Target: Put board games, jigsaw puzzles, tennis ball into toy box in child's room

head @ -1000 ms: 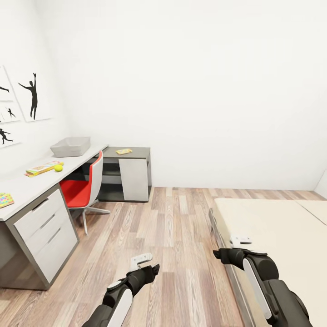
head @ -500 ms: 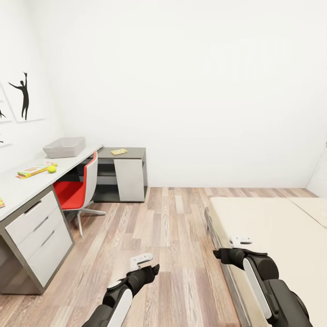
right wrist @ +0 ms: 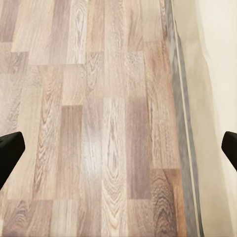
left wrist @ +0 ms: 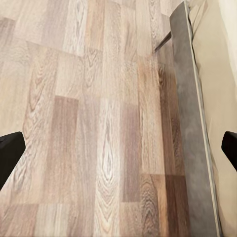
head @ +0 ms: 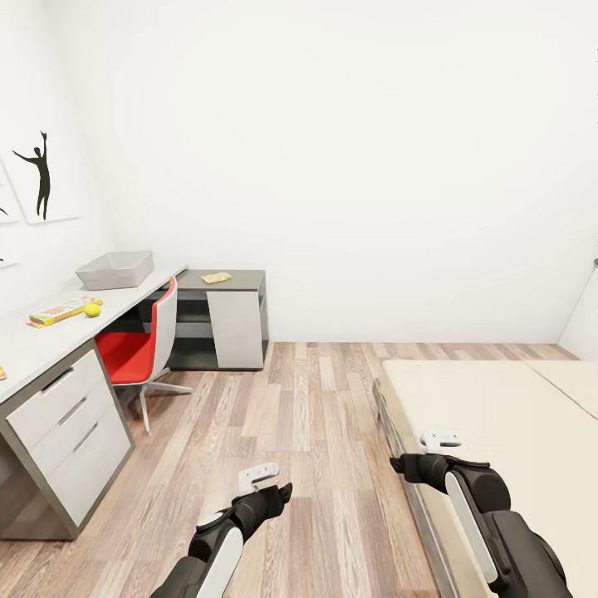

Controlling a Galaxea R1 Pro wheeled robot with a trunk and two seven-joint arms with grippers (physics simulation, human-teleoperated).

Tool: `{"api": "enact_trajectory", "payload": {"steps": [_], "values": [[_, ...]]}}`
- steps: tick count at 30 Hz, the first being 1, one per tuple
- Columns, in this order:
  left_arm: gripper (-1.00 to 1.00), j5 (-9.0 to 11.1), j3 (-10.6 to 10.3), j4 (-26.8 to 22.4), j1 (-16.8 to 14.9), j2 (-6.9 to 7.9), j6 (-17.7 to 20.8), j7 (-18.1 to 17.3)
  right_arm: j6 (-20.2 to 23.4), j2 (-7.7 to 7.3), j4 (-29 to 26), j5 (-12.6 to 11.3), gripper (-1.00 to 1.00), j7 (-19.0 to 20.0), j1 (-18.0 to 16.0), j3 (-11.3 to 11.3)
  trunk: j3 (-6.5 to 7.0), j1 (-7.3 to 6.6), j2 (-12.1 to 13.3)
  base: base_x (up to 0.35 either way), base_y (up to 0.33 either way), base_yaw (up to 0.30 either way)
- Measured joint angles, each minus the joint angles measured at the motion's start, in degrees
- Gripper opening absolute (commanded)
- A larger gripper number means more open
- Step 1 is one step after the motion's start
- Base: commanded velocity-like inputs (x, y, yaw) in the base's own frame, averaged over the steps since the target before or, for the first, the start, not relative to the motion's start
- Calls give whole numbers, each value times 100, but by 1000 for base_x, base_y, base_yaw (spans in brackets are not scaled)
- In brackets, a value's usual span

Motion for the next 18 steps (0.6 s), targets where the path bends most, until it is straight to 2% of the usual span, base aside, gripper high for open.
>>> {"api": "enact_trajectory", "payload": {"steps": [18], "values": [[100,-3,2,-4,-1,5,1,6,9,7,-3,-4,100,-6,5,-1,0,-1,0,16,-19,-1]]}}
